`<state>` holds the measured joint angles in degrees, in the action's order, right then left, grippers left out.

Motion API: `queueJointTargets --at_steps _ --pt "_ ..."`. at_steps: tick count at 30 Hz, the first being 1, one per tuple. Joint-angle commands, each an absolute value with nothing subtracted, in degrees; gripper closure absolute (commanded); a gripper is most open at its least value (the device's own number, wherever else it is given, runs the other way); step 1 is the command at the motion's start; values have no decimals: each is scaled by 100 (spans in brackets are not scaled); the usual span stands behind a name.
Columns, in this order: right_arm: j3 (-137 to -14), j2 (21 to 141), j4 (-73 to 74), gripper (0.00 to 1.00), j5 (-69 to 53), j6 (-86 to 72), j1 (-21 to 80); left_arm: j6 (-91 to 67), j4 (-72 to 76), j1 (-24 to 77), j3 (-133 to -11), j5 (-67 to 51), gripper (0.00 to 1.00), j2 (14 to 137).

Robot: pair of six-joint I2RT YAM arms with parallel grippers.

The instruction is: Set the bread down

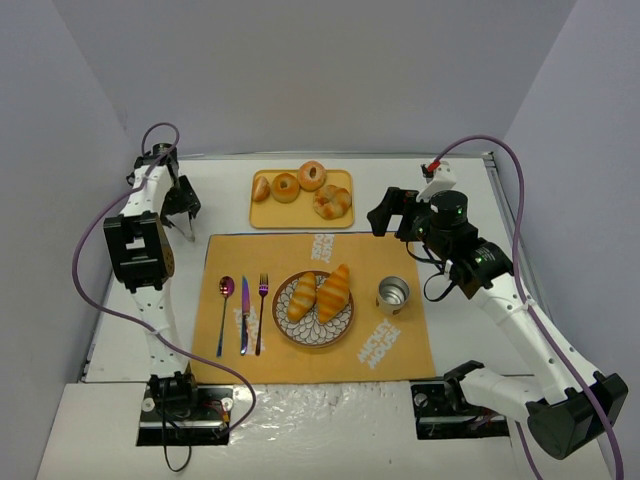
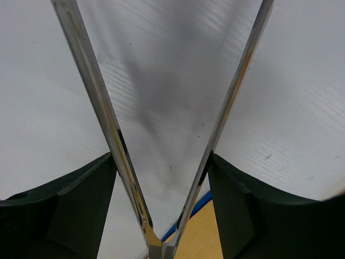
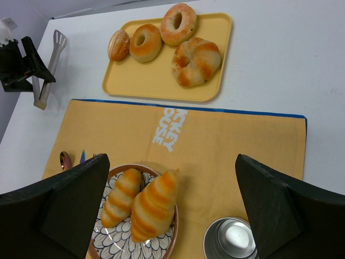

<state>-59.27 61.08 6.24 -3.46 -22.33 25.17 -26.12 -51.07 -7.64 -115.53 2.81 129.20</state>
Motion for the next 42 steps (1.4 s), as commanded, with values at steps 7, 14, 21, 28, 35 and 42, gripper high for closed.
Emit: queueJointTargets --at_steps 7,14,21,28,35,42 --pt "-5968 6047 202 0 -404 -2188 2540 -2593 -4878 -826 -11312 272 30 12911" --pt "-6003 6038 220 0 -404 -2189 2549 -2567 -4782 -800 -11294 228 25 12744" --pt "-6031 6060 237 0 -402 -2189 2549 -2551 -4989 -798 -11478 228 23 12286" --pt "-6037 6038 246 0 -359 -2178 2541 -2516 -5210 -634 -11464 474 23 11570" --pt "-6022 5997 246 0 -285 -2156 2549 -2283 -5295 -69 -11169 410 23 10437" --pt "-6062 6003 262 0 -147 -2142 2542 -1754 -5195 1176 -10629 104 22 9127"
